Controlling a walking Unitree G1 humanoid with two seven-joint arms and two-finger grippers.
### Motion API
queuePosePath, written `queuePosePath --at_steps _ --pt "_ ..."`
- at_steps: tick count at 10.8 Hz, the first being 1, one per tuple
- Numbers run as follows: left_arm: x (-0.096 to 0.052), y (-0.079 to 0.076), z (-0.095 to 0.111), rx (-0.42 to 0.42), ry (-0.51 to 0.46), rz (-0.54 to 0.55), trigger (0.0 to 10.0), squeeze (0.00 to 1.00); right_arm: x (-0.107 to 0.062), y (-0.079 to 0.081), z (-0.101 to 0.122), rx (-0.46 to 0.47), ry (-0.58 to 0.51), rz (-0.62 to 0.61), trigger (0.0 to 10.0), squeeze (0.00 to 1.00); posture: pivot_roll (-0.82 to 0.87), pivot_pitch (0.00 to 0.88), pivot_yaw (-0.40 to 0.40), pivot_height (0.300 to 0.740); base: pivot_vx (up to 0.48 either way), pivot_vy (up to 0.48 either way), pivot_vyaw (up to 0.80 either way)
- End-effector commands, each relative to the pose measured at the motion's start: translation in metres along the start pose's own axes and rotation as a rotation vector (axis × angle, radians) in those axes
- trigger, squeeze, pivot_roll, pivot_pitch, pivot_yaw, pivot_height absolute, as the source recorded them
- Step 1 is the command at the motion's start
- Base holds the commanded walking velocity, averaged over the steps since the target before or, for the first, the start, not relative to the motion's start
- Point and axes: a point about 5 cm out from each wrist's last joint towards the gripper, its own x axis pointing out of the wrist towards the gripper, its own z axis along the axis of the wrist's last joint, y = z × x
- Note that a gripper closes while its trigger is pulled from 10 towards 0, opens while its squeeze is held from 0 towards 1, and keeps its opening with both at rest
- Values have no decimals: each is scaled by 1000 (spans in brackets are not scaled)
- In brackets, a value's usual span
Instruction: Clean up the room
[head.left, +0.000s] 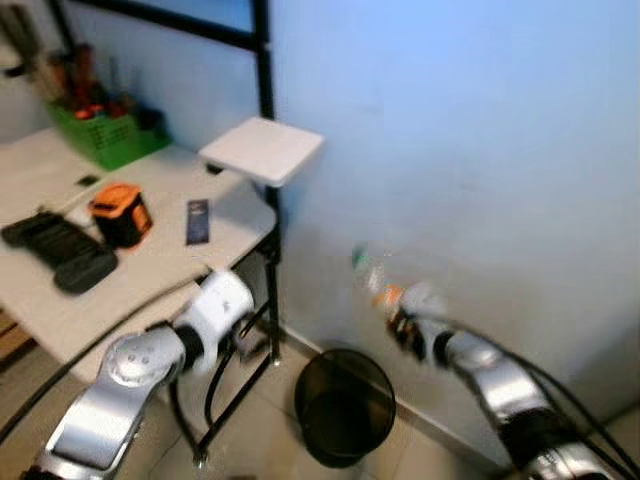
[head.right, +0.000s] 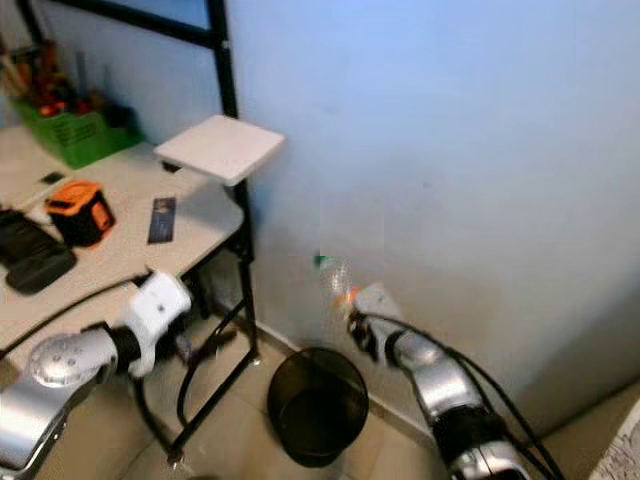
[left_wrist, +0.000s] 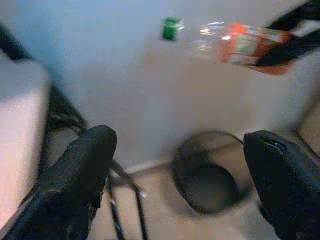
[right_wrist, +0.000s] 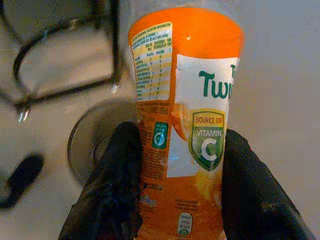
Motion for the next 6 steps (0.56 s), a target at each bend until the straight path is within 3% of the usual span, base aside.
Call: queuePosePath --at_steps 1,3,5,6 --pt "0 -1 3 35 9 -100 10000 0 7 1 3 -59 36 24 10000 0 41 0 -35 740 0 0 0" --pt "-3 -3 -4 75 60 -233 10000 0 19 9 -4 -112 127 38 10000 0 45 0 -36 740 0 0 0" --pt "-11 -3 -9 67 93 -302 10000 0 24 16 -11 -70 173 22 10000 0 54 0 -30 740 0 0 0" --pt "-13 0 -10 73 98 -303 10000 0 26 22 -12 -80 186 48 10000 596 53 0 -22 740 0 0 0"
